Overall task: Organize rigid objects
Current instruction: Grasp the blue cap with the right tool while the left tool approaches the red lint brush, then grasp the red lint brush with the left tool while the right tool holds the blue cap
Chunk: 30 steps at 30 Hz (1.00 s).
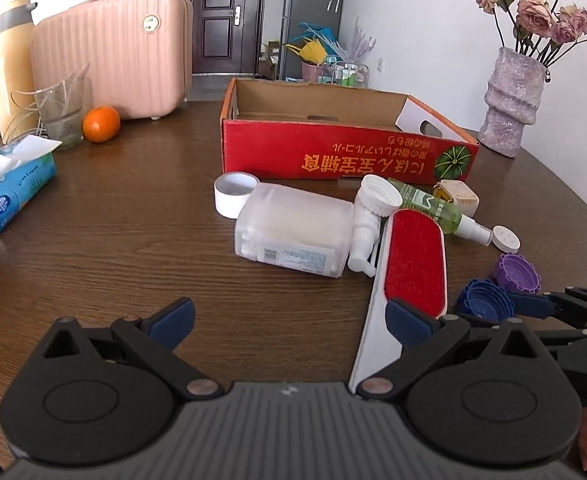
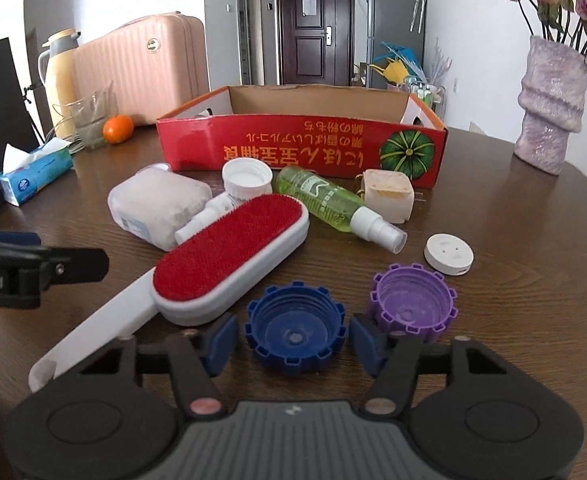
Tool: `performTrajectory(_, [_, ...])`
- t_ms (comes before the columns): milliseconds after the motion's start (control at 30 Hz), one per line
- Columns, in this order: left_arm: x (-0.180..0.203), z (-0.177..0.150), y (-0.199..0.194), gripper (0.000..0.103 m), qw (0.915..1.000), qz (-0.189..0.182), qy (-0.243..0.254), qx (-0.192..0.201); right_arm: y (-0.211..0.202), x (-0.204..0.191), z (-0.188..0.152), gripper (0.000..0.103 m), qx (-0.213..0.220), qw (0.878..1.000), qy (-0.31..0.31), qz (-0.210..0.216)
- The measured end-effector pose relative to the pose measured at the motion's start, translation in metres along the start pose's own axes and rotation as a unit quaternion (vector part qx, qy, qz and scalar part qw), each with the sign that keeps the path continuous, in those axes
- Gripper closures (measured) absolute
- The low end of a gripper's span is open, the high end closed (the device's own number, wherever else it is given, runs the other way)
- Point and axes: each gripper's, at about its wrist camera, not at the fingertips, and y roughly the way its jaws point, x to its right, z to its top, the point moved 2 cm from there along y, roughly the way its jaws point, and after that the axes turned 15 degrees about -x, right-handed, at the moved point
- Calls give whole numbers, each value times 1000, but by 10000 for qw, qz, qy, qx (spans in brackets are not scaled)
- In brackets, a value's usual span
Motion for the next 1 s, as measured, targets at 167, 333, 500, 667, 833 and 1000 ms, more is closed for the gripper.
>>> performTrajectory(167, [1, -1, 2, 0, 10000, 30, -9, -20, 1, 0, -1, 46, 62, 10000, -11, 39])
performTrajectory(333, [5, -1, 1, 0, 9999, 139, 27, -5, 0, 0, -3, 51, 117, 9999, 19, 6])
performTrajectory(500, [14, 0, -1, 0, 9998, 177, 81, -21, -5, 1, -5, 51, 233, 9997, 29, 25])
performTrajectory(667, [29, 2, 1, 0, 9993, 254, 249, -92, -21, 12, -6, 51, 554, 9982, 226, 87])
performTrajectory(833, [46, 7, 8, 0, 9983, 316, 428, -225, -37, 31, -9, 51, 870, 9951, 455, 112])
performTrajectory(1000, [65, 14, 19, 0, 9972, 369, 572, -301, -45, 50, -15, 51, 1034, 9929, 585, 35])
